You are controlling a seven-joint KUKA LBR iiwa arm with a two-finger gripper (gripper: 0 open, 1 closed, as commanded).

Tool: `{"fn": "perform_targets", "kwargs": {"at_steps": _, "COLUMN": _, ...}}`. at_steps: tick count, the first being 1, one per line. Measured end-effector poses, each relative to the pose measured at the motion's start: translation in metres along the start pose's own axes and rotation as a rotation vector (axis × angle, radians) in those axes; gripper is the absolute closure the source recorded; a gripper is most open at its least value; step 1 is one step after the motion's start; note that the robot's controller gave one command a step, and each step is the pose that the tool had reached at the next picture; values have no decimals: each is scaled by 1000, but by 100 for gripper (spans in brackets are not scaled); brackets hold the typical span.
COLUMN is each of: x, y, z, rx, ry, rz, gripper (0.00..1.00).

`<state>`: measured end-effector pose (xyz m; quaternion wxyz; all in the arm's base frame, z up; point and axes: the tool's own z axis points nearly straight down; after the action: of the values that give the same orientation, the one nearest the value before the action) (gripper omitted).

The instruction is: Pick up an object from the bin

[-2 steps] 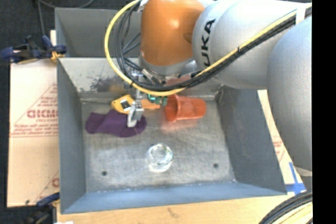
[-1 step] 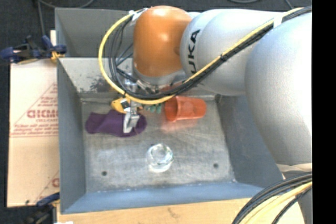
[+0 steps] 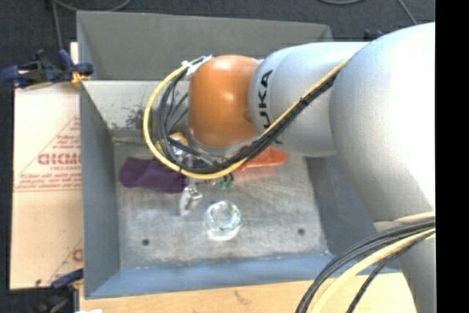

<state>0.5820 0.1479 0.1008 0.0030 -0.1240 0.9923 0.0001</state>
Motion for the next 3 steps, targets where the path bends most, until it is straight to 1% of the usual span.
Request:
{"fn": "perform_targets", "kwargs": {"at_steps": 1, "x": -1, "y": -3, "z": 24, "rx": -1, "ry": 11, "rz": -18, "gripper": 0}}
{"fn": "perform_targets", "kwargs": {"at_steps": 2, "x": -17, "y": 5, "z": 26, "rx": -1, "ry": 22, "rz": -14, "gripper": 0}}
{"fn": "perform_targets", "kwargs": {"at_steps": 3, "x": -8, "y": 11, "z": 15, "rx": -1, "ry": 2, "rz": -83, "gripper": 100}}
